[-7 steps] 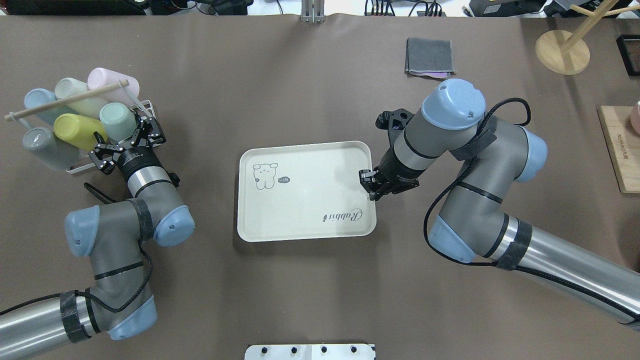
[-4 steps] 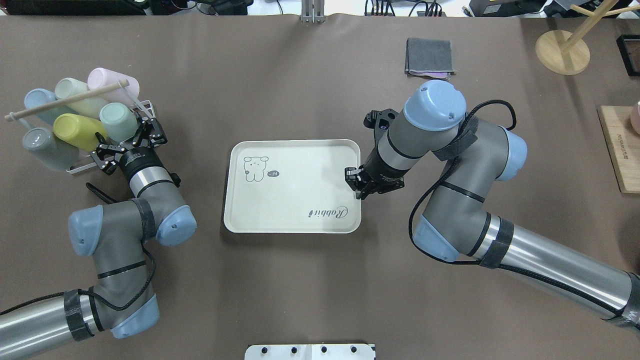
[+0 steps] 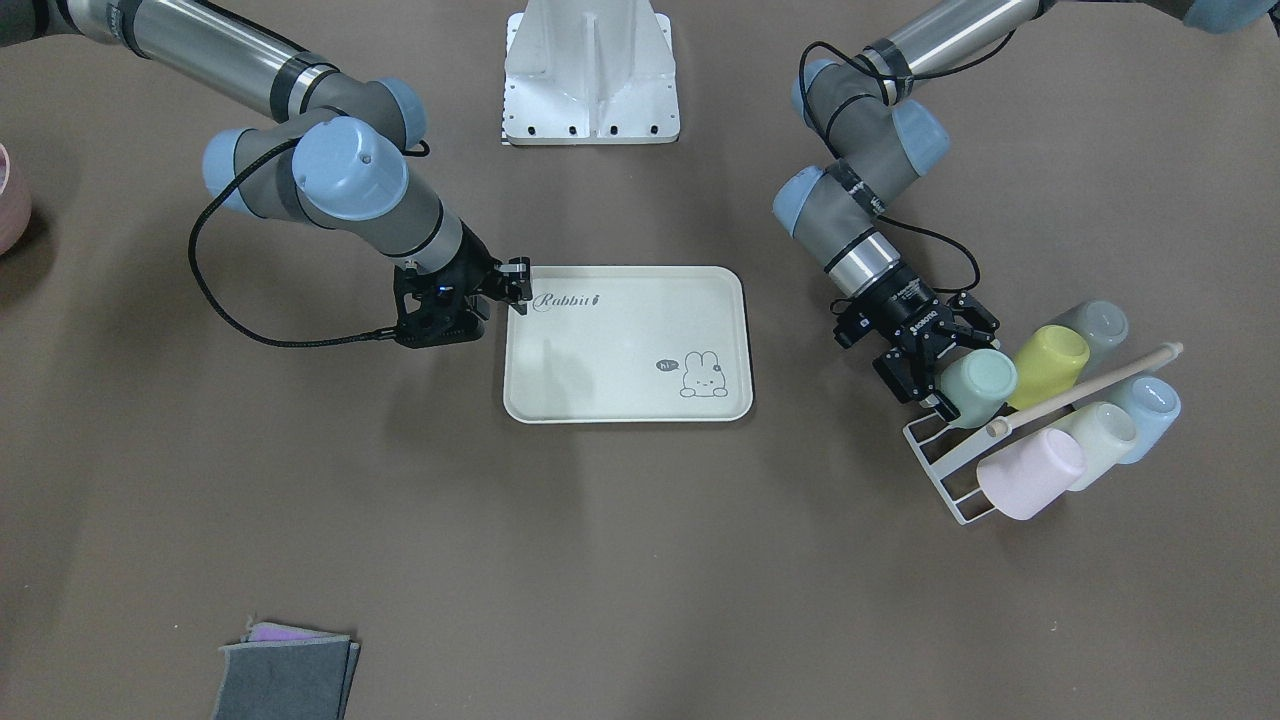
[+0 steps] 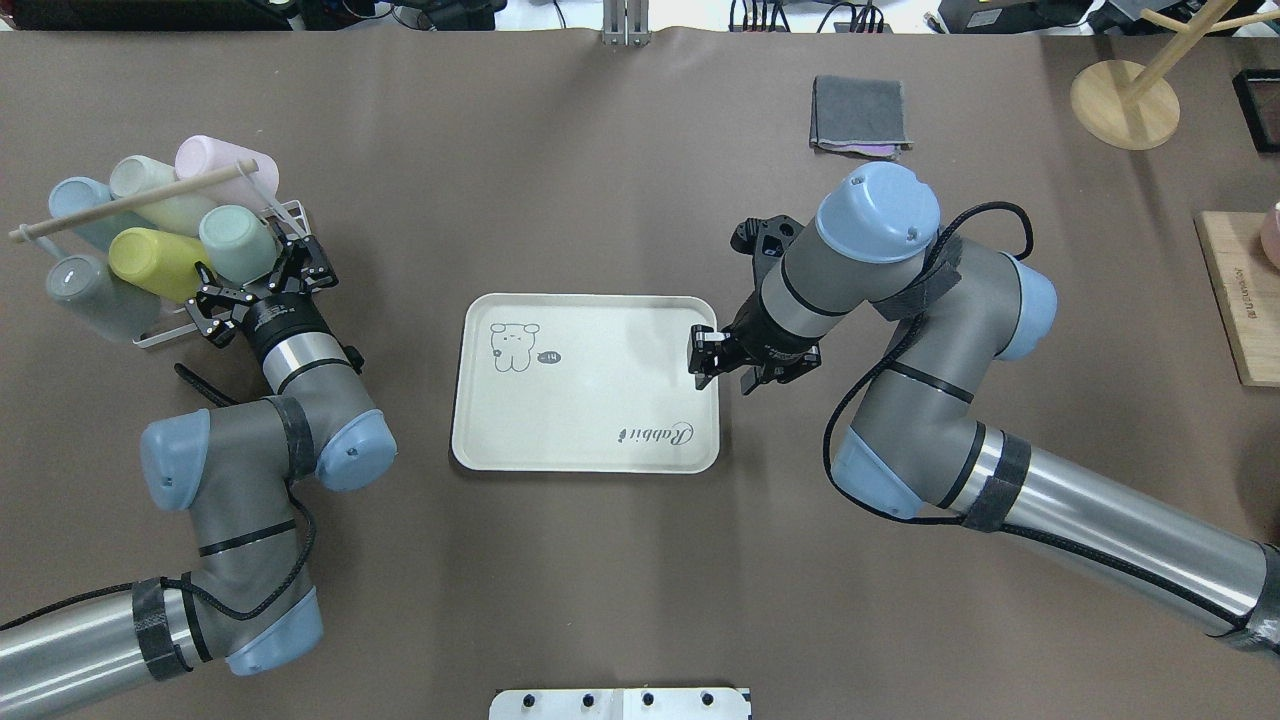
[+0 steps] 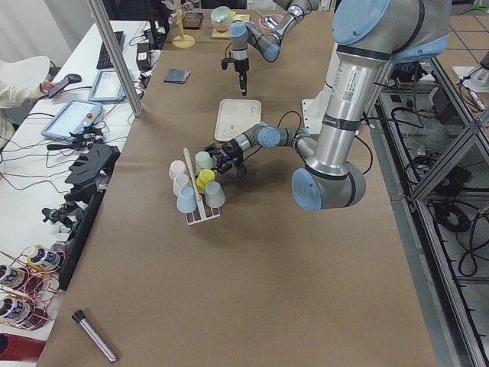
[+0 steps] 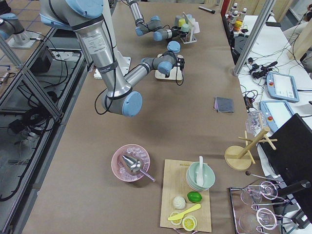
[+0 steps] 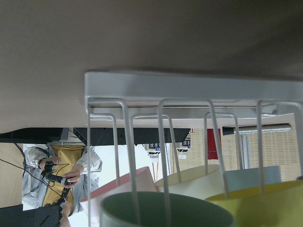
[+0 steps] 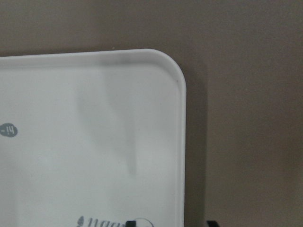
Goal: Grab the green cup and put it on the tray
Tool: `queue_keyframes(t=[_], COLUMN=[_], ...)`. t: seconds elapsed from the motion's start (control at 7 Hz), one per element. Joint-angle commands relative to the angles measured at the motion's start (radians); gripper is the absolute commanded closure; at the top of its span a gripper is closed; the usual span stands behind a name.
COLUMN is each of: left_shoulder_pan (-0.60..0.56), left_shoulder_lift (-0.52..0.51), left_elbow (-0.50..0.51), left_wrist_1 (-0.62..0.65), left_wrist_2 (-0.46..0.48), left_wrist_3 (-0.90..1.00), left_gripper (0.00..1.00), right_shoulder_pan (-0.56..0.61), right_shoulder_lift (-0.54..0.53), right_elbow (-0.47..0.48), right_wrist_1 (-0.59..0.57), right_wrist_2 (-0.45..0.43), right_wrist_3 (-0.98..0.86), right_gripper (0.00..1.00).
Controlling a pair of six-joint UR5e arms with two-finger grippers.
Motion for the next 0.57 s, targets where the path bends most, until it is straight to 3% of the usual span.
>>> queue_keyframes(t=[0.0,0.14,0.43], left_shoulder_pan=[0.000,0.000,-0.014], left_shoulder_lift=[-0.002,-0.001,0.011], left_elbow=[0.000,-0.003,-0.044], left_wrist_1=[-0.001,-0.001,-0.001], left_wrist_2=[0.002,0.009,0.038], left_wrist_3=[0.006,0.009,0.044], left_gripper=[0.41,0.56,0.63], right_shoulder_pan=[0.067,0.136,0.251], right_shoulder_lift=[-0.042,-0.108,-0.224], right_elbow=[0.028,0.060,0.123], right_wrist_1=[-0.003,-0.013,-0.016], right_wrist_2=[0.019,0.027,0.051], right_wrist_3=[-0.055,-0.215,-0.460], right_gripper=[0.04,0.04,0.03])
